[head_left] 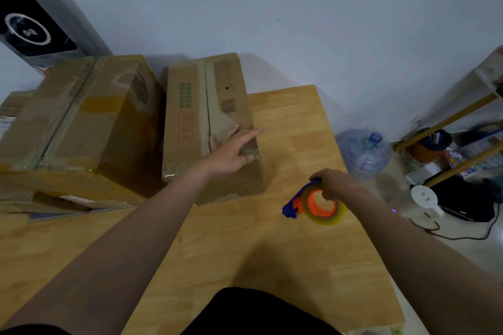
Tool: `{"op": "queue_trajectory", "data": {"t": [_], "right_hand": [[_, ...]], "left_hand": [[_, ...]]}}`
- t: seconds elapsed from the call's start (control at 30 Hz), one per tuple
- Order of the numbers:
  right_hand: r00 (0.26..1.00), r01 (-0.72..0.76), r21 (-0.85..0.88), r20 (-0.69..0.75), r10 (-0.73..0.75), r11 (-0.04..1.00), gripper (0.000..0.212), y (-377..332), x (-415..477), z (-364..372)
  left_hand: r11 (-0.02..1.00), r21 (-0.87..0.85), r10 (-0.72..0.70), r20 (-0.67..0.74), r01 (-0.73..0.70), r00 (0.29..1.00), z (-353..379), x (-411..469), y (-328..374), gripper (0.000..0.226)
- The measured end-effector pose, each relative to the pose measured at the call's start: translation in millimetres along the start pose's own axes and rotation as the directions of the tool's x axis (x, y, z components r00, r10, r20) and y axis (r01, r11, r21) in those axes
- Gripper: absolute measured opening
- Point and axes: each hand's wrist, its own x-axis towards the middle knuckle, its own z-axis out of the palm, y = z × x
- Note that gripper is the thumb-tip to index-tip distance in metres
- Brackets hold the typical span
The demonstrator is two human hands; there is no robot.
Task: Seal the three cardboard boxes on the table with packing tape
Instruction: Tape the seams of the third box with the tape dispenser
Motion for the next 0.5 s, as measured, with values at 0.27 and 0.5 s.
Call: {"op": "queue_trajectory", "data": {"t": [0.27, 0.5], "right_hand": [[0.984, -0.051, 0.08, 0.176, 0.036, 0.995, 0.078, -19.9, 7.3, 50.7], [0.996, -0.085, 0.202, 0.058, 0.075, 0.976, 0.071, -21.4, -1.4, 44.1]], "left_hand": [[0.995, -0.099, -0.039, -0.068, 0.032, 0.997, -6.7, -6.0, -0.2, 0.074], [0.943, -0.332, -0.05, -0.089, 0.018, 0.995, -24.1, -17.3, -13.7, 0.064]]}}
